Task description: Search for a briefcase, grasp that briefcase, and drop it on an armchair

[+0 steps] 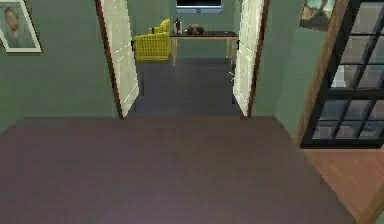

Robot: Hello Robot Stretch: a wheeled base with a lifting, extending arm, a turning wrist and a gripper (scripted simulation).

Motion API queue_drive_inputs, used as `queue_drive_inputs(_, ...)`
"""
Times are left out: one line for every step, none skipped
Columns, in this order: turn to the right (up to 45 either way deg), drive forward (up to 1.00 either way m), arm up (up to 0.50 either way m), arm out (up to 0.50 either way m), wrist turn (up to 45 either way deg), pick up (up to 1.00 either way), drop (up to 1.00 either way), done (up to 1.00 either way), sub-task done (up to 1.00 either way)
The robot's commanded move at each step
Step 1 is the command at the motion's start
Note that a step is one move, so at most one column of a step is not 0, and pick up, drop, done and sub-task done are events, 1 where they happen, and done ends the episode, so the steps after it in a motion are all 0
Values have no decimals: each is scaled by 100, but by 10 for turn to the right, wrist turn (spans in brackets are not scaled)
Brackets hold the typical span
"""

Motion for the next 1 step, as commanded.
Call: queue_drive_inputs(0,100,0,0,0,0,0,0,0)
